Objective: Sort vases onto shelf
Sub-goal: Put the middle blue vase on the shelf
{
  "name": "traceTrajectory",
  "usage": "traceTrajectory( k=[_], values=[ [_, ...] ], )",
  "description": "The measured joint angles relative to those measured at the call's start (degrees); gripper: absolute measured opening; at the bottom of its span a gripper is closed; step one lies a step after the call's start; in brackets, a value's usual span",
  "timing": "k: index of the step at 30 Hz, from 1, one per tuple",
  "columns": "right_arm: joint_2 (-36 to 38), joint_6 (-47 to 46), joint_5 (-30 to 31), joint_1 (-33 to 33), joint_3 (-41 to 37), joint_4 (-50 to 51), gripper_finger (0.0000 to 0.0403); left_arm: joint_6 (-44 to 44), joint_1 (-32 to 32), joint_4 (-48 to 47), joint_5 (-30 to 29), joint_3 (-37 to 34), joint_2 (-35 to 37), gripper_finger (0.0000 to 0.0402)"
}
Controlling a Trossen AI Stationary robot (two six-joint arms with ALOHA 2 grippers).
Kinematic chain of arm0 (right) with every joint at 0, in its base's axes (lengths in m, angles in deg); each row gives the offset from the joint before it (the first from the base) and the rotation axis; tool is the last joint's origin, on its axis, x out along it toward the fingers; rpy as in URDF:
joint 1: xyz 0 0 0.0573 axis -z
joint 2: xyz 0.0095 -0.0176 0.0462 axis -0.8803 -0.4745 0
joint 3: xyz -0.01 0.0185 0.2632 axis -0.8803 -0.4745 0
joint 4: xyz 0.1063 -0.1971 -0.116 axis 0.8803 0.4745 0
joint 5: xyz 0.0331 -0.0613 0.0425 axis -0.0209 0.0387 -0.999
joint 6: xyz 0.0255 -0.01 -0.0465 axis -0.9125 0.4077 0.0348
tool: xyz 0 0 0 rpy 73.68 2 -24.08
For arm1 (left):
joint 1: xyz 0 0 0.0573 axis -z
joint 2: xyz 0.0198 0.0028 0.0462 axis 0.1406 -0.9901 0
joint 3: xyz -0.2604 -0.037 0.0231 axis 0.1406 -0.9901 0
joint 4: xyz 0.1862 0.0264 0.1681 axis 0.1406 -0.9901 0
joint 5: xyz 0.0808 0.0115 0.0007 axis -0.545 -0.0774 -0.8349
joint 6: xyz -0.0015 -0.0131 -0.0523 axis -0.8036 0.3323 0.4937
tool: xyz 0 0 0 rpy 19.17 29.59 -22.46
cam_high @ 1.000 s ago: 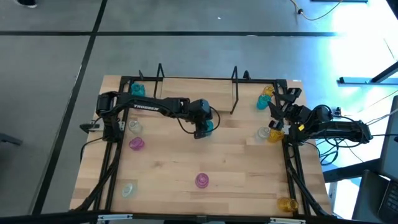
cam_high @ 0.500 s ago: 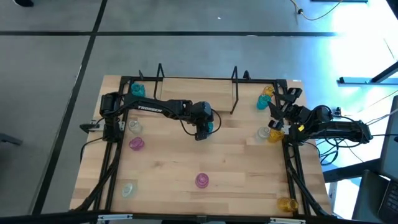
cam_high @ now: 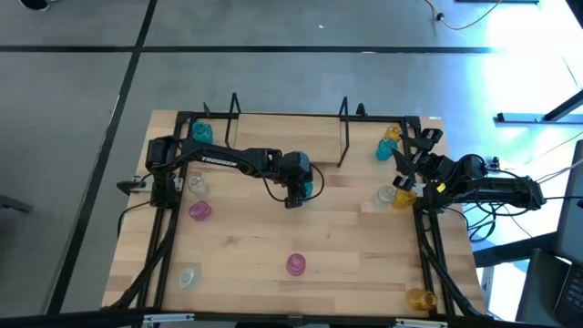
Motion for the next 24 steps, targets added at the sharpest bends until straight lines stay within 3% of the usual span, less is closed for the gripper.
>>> traceTrajectory(
  k=[10,18,24],
  values=[
    [0.0,0.0,0.0,0.0,0.0,0.1,0.0179,0.4,0.0,-2.0,-0.1,1.1,1.7,0.0130],
    [-0.1,0.0,0.0,0.0,0.0,0.3,0.0179,0.5,0.1,-5.0,-0.9,1.1,8.2,0.0130],
    [-0.2,0.0,0.0,0.0,0.0,0.3,0.0179,0.5,-0.2,-9.2,-4.6,1.2,13.8,0.0130]
  ],
)
